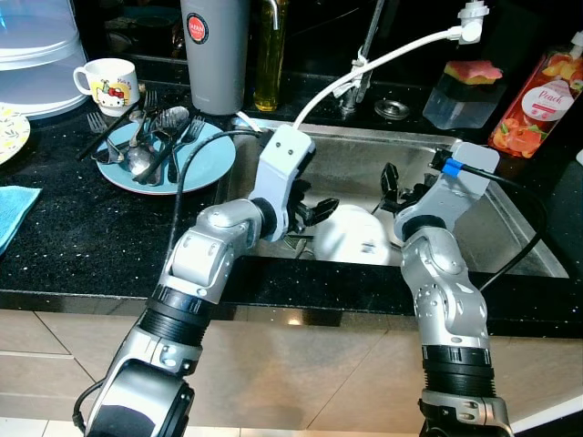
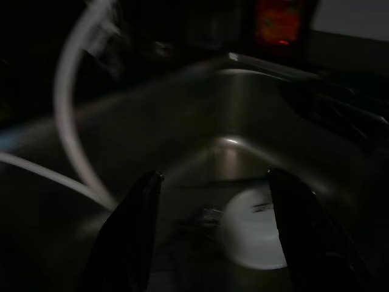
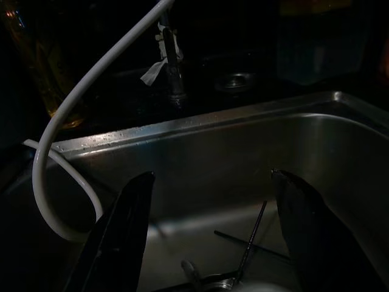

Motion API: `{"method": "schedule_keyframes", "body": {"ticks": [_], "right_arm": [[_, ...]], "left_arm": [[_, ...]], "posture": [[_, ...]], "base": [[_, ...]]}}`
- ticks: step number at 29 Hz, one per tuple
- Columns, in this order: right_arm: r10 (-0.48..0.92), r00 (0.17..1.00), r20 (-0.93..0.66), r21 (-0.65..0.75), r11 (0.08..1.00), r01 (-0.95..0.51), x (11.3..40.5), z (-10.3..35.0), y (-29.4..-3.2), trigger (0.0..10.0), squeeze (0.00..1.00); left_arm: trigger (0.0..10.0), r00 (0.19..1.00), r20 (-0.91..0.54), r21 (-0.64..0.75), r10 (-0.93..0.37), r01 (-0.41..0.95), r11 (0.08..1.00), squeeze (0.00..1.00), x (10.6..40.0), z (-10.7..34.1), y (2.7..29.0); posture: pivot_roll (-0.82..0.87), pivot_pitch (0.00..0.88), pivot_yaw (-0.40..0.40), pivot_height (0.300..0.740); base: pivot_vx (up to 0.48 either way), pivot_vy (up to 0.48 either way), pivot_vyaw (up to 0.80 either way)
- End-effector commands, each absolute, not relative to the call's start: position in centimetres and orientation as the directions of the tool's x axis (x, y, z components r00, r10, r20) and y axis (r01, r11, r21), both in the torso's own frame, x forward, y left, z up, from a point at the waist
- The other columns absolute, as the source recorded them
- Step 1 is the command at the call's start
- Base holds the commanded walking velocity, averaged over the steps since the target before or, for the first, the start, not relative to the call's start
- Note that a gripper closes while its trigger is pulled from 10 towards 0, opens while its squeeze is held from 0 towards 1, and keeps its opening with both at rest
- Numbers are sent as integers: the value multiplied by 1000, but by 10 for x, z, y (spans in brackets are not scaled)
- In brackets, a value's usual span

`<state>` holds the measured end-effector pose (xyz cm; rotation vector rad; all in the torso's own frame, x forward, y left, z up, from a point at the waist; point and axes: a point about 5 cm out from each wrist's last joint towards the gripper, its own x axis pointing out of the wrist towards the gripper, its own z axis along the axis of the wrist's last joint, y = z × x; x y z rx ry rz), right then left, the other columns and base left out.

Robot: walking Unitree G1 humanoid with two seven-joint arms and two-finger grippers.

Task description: Kitchen organization

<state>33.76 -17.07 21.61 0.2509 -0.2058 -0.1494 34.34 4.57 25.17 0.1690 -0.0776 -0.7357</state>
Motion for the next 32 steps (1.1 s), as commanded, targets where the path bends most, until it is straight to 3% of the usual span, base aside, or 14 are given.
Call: {"method": "schedule_keyframes", "body": {"ticks": [1,5,11,13,17,20,25,32], "right_arm": [[-188,963,194,268,954,133,336,216,-175,10000,0],[-162,964,211,266,959,103,336,219,-172,10000,0],[-27,982,188,200,980,-11,338,215,-160,10000,0],[39,984,177,170,983,-69,337,214,-155,10000,0],[127,978,166,112,983,-146,336,215,-150,10000,0],[324,932,162,49,941,-335,326,219,-144,10000,0],[478,858,188,2,874,-487,310,226,-138,10000,0],[533,820,208,-11,840,-543,306,237,-127,10000,0]], "left_arm": [[10000,746,3,255,-666,644,721,0,339,258,40],[10000,756,-125,393,-642,632,668,0,331,255,47],[10000,746,-212,272,-632,666,695,0,337,258,65],[10000,807,-242,271,-539,590,761,0,352,258,76],[10000,840,-234,291,-489,541,789,0,362,263,81],[10000,947,-128,376,-295,322,869,0,385,276,96],[10000,978,-66,424,-195,205,882,0,385,278,103],[10000,991,-74,300,-112,129,945,0,390,282,113]], "posture": [[209,38,-64,740],[221,34,-72,740],[229,26,-75,740],[219,22,-76,740],[213,22,-77,740],[194,26,-75,740],[176,39,-84,740],[171,42,-94,740]], "base": [[0,0,0],[0,0,0],[0,0,0],[0,0,0],[0,0,0],[0,0,0],[0,0,0],[0,0,0]]}}
